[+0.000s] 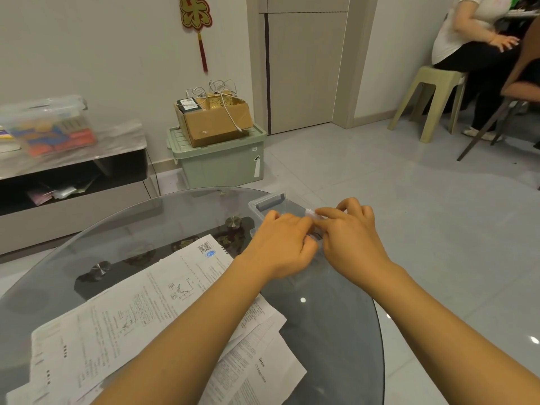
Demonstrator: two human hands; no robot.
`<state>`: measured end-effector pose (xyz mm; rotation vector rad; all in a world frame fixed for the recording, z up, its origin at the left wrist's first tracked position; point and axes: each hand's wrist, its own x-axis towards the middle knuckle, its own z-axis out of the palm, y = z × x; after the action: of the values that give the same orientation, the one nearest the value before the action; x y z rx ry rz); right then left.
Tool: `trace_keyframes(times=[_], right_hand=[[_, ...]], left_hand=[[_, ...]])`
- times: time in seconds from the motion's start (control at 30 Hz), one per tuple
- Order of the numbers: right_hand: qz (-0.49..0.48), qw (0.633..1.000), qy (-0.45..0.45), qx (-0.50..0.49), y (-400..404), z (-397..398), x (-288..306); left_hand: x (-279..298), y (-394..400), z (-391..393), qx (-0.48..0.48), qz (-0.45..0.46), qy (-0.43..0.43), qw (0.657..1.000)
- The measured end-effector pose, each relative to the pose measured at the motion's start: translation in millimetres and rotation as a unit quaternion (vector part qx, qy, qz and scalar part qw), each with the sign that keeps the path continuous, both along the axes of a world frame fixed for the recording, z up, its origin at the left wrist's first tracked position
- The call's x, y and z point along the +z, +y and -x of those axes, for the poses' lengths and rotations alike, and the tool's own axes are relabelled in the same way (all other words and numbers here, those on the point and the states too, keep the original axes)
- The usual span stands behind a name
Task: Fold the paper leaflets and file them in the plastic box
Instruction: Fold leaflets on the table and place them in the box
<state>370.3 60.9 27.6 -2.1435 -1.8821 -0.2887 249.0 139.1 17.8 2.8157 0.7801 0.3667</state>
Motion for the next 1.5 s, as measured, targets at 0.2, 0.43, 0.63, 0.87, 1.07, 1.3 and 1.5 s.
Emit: trace_keyframes(times=[0.2,0.43,0.63,0.87,1.07,1.3,1.5], right_hand=[[-0.063,0.975,0.205,-0.051,0.8,-9.8,-0.6],[-0.04,0.976,0.205,-0.061,-0.7,-11.2,-2.3],[-0.017,0.973,0.22,-0.071,-0.5,-11.8,-1.9],[-0.019,0.972,0.226,-0.065,-4.9,-10.7,0.6],[-0.029,0.978,0.205,-0.023,-18.4,6.6,10.6],[-0.002,0.973,0.214,0.085,-41.5,70.9,14.1],[0.067,0.966,0.195,0.155,-55.8,121.1,-0.2]], left_hand=[[1.5,0.1,3.2,0.0,0.048,-0.019,0.999],[3.8,-0.8,1.2,0.002,0.005,0.043,0.999],[11.7,1.4,-5.0,0.027,0.014,0.115,0.993],[10.7,-4.0,2.7,0.032,0.017,0.028,0.999],[24.5,-30.9,36.1,0.079,0.025,-0.028,0.996],[33.4,-91.9,109.3,0.2,0.052,-0.026,0.978],[20.9,-121.9,158.7,0.3,0.096,0.033,0.948]])
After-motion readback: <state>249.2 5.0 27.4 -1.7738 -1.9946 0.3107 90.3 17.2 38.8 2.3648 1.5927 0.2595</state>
